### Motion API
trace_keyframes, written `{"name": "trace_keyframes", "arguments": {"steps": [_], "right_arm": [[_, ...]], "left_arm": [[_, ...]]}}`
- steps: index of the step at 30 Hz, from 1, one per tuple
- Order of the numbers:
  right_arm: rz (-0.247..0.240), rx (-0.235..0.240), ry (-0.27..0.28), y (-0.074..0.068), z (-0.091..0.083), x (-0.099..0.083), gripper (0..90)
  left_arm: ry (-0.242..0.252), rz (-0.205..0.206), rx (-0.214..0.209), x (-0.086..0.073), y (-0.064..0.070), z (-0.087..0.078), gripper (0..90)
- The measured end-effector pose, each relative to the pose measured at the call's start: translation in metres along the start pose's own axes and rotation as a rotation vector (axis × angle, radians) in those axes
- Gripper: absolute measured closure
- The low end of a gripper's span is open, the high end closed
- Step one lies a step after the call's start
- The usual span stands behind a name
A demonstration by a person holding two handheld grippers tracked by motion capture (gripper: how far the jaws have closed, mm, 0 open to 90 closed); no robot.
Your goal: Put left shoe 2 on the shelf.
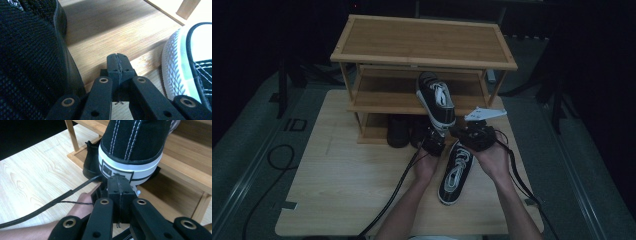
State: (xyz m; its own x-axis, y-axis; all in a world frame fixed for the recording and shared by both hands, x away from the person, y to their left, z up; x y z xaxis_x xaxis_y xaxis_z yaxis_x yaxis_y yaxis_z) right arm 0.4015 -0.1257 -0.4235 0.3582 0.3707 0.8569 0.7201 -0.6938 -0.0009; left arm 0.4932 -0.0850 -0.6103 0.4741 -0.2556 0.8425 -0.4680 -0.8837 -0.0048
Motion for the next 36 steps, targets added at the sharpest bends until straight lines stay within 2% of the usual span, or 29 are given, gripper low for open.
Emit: {"name": "trace_keyframes", "arguments": {"steps": [14,24,30,32,36], "right_arm": [[-0.018,0.033,0.003,-0.005,0.017,0.007,90.0],[0.000,0.067,0.018,-0.007,0.029,0.012,90.0],[0.011,0.055,0.022,-0.002,0.035,0.015,90.0],[0.015,0.067,0.026,-0.003,0.037,0.017,90.0],[0.000,0.064,0.027,-0.005,0.042,0.021,90.0]], "left_arm": [[0.000,0.003,0.005,0.000,0.001,0.000,90.0],[-0.003,-0.003,0.006,0.000,0.001,0.000,90.0],[0.001,-0.003,0.009,0.000,0.001,0.000,90.0],[0.003,-0.003,0.008,0.000,0.001,0.000,90.0],[0.001,-0.005,0.009,-0.001,0.001,0.000,90.0]]}}
Point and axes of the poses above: each handheld gripper's, and its own axes: z roughly forward along the jaws, x roughly out of its top, y roughly to its right, the point moved 9 cm from there along z, roughly forward along the jaws, and after that the axes turned 5 degrees about y, right-handed, at the moved point
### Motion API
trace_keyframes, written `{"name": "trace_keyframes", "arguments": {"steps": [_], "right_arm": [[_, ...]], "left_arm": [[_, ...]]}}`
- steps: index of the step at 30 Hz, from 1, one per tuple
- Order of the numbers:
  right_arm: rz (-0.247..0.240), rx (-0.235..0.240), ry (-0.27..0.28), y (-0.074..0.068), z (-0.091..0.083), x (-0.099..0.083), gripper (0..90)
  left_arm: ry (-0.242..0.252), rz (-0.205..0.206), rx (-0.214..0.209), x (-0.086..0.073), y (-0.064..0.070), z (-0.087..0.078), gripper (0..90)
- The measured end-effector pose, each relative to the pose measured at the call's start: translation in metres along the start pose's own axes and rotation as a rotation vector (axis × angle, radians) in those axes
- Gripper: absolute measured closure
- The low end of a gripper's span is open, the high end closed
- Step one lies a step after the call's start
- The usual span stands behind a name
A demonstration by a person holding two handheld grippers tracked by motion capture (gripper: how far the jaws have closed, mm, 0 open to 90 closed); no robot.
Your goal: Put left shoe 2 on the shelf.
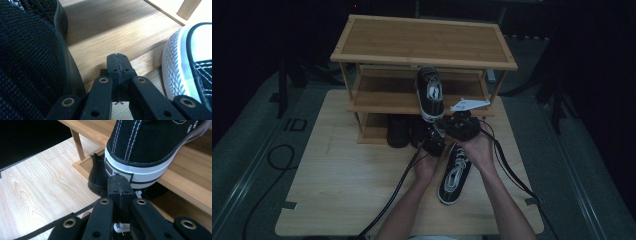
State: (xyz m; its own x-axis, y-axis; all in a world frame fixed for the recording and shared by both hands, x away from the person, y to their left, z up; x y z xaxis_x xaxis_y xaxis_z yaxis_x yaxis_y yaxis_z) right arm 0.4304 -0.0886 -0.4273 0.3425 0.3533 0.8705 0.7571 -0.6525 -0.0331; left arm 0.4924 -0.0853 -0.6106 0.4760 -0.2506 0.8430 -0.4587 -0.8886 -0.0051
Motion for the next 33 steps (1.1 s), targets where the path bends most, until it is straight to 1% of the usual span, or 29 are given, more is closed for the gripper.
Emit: {"name": "trace_keyframes", "arguments": {"steps": [2,4,7,11,14,16,17,19,20,21,23,24,25,33], "right_arm": [[-0.010,-0.007,-0.002,0.000,0.003,0.002,90.0],[-0.007,-0.012,-0.004,0.002,0.005,0.002,90.0],[-0.001,-0.045,-0.007,0.010,0.008,0.002,90.0],[0.014,-0.038,0.004,0.015,0.010,0.006,90.0],[0.007,-0.045,0.001,0.016,0.013,0.006,90.0],[0.006,-0.036,-0.003,0.015,0.015,0.006,90.0],[0.007,-0.035,-0.002,0.015,0.017,0.007,90.0],[0.013,-0.032,0.002,0.016,0.019,0.007,90.0],[0.007,-0.051,0.001,0.018,0.020,0.008,90.0],[0.003,-0.070,0.003,0.022,0.022,0.008,90.0],[0.018,-0.096,0.001,0.028,0.023,0.008,90.0],[0.024,-0.097,0.000,0.030,0.024,0.009,90.0],[0.028,-0.088,0.000,0.031,0.025,0.009,90.0],[0.026,-0.068,0.001,0.029,0.027,0.010,90.0]], "left_arm": [[-0.003,0.005,-0.002,0.000,0.000,0.000,90.0],[-0.001,0.006,-0.003,0.000,-0.001,0.000,90.0],[0.000,0.006,-0.002,0.000,0.000,0.000,90.0],[-0.001,0.008,0.000,0.000,0.000,0.000,90.0],[-0.001,0.008,0.003,0.000,0.000,0.000,90.0],[-0.010,0.018,0.006,-0.001,-0.001,-0.001,90.0],[0.001,0.006,0.004,0.000,0.000,0.000,90.0],[0.000,0.005,0.004,0.000,0.000,0.000,90.0],[-0.007,0.013,0.004,-0.001,-0.001,-0.001,90.0],[-0.004,0.010,0.002,-0.001,-0.001,-0.001,90.0],[0.002,0.005,0.002,0.000,0.000,0.000,90.0],[0.003,0.005,0.003,0.000,0.000,0.000,90.0],[0.004,0.005,0.003,0.000,0.000,0.000,90.0],[0.005,0.007,0.010,0.000,0.000,0.000,90.0]]}}
Point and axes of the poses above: each handheld gripper's, and its own axes: z roughly forward along the jaws, x roughly out of its top, y roughly to its right, the point moved 9 cm from there along z, roughly forward along the jaws, and after that the axes turned 5 degrees about y, right-handed, at the moved point
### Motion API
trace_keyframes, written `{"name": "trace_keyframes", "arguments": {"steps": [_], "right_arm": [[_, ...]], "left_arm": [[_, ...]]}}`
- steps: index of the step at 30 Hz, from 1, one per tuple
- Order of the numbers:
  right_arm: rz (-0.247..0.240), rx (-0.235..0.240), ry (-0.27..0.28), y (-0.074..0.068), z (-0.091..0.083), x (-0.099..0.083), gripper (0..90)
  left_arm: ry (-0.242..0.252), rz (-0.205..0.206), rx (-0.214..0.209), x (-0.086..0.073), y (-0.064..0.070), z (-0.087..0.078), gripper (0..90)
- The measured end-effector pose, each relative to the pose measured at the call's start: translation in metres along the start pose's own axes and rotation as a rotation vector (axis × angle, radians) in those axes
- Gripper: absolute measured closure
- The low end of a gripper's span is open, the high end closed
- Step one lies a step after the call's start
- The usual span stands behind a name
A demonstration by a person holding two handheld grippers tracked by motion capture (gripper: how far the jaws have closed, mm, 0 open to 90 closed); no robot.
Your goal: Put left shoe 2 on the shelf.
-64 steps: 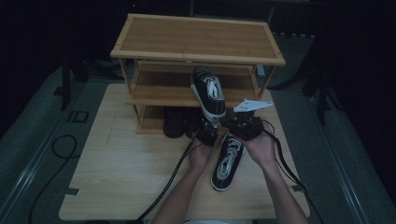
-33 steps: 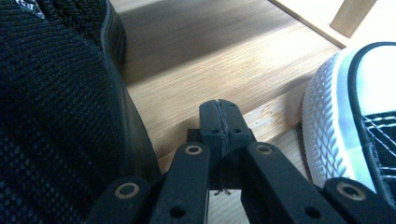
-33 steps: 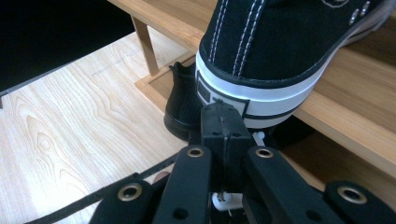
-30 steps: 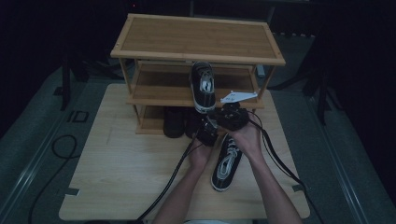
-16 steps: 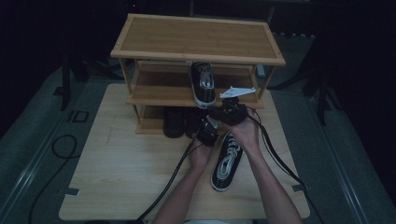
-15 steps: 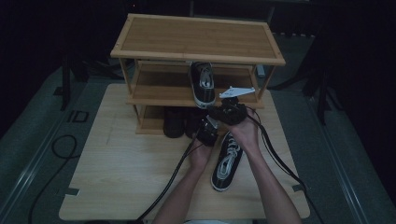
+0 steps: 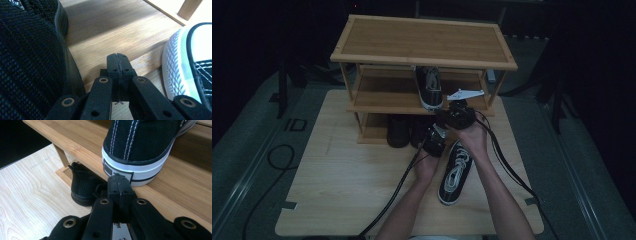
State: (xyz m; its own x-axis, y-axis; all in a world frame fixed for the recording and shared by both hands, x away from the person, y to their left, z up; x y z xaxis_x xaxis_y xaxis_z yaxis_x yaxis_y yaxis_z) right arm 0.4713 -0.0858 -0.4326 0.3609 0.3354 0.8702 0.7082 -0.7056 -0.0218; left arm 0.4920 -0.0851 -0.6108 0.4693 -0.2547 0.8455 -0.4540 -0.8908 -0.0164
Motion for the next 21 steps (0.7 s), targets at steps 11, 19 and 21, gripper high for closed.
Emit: {"name": "trace_keyframes", "arguments": {"steps": [11,19,21], "right_arm": [[-0.029,0.028,-0.003,-0.011,0.009,0.005,90.0],[-0.049,0.039,-0.007,-0.018,0.014,0.008,90.0],[-0.052,0.027,-0.007,-0.017,0.011,0.008,89.7]], "left_arm": [[-0.001,0.000,-0.001,0.000,0.000,0.000,90.0],[0.000,-0.002,-0.008,0.000,0.000,0.000,90.0],[0.002,-0.003,-0.009,0.000,0.000,0.000,90.0]]}}
Point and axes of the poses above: each handheld gripper's, and its own axes: z roughly forward along the jaws, x roughly out of its top, y roughly to its right, the point moved 9 cm from there along z, roughly forward along the jaws, and after that the axes turned 5 degrees about y, right-handed, at the moved point
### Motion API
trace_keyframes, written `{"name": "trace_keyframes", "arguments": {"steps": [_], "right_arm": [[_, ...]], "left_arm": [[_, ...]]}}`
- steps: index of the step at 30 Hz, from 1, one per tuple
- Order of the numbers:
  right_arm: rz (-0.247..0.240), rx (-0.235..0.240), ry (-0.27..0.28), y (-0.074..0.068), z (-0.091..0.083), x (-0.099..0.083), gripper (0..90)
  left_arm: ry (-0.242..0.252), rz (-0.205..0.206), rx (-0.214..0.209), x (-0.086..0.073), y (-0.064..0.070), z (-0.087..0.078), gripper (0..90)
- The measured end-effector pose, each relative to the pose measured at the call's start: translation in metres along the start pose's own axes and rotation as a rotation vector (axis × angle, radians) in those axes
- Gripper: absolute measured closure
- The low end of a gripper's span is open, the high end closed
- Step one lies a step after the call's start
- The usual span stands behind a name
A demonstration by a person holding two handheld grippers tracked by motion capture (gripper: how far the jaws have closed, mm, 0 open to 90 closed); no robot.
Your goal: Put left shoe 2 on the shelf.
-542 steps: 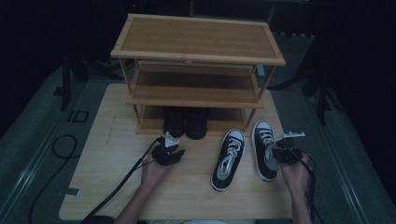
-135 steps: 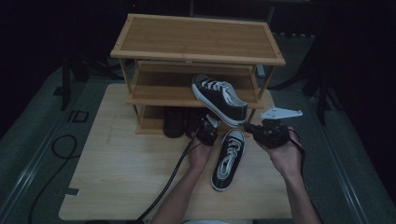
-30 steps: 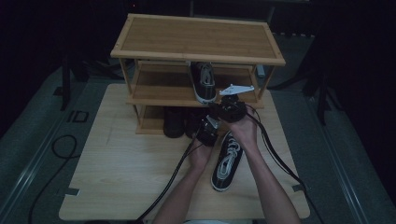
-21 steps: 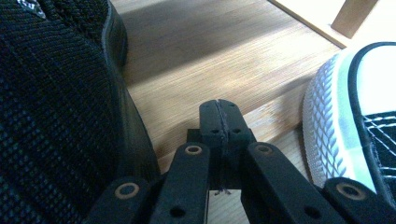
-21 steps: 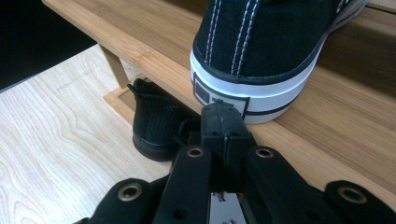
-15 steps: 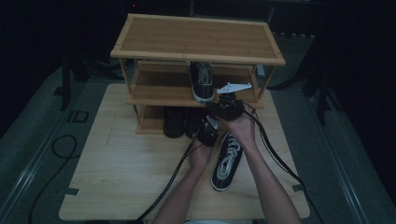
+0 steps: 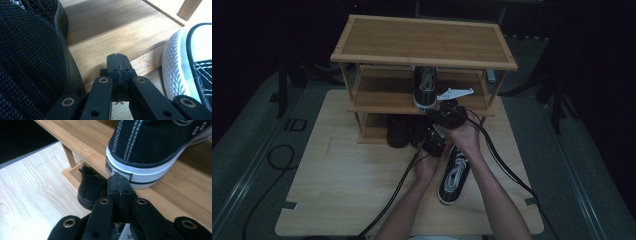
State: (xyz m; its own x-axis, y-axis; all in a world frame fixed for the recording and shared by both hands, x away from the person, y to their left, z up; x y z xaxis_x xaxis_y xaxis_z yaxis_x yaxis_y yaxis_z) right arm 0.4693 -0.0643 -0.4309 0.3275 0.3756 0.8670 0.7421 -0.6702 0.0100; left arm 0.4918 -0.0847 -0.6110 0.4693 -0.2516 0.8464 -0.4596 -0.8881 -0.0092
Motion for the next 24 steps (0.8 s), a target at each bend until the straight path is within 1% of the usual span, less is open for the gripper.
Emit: {"name": "trace_keyframes", "arguments": {"steps": [4,5,7,8,12,15,16,19,24], "right_arm": [[-0.007,-0.008,0.004,0.003,-0.008,0.002,88.7],[-0.015,-0.013,0.003,0.004,-0.011,0.003,88.3],[-0.024,-0.026,-0.005,0.005,-0.015,0.002,88.0],[-0.022,-0.027,-0.003,0.006,-0.018,0.001,87.7],[-0.012,-0.060,-0.018,0.016,-0.028,-0.008,87.1],[0.005,-0.066,-0.013,0.022,-0.036,-0.014,86.3],[0.006,-0.074,-0.020,0.024,-0.039,-0.016,85.8],[0.016,-0.079,-0.029,0.026,-0.046,-0.023,84.7],[0.041,-0.093,-0.054,0.031,-0.056,-0.041,82.4]], "left_arm": [[0.002,0.002,0.001,0.000,0.000,0.000,90.0],[-0.007,0.014,0.002,-0.001,-0.001,-0.001,90.0],[0.000,0.004,0.001,0.000,0.000,0.000,90.0],[0.003,0.001,0.001,0.000,0.000,0.000,90.0],[0.004,0.002,0.002,0.000,0.000,0.000,90.0],[0.004,0.000,0.001,0.000,0.000,0.000,90.0],[0.004,0.000,0.002,0.000,0.000,0.000,90.0],[0.006,-0.001,0.004,0.000,0.000,0.000,90.0],[0.004,0.002,0.008,0.000,0.000,0.000,90.0]]}}
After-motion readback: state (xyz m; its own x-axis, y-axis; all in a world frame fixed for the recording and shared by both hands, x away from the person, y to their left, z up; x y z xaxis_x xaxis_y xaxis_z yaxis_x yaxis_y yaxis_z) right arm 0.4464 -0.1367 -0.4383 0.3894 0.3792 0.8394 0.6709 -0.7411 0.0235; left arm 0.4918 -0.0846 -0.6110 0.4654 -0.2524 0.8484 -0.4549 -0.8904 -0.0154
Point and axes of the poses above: each handheld gripper's, and its own axes: z roughly forward along the jaws, x roughly out of its top, y roughly to its right, the point moved 9 cm from there along z, roughly forward along the jaws, and after that the axes turned 5 degrees about y, right-handed, at the moved point
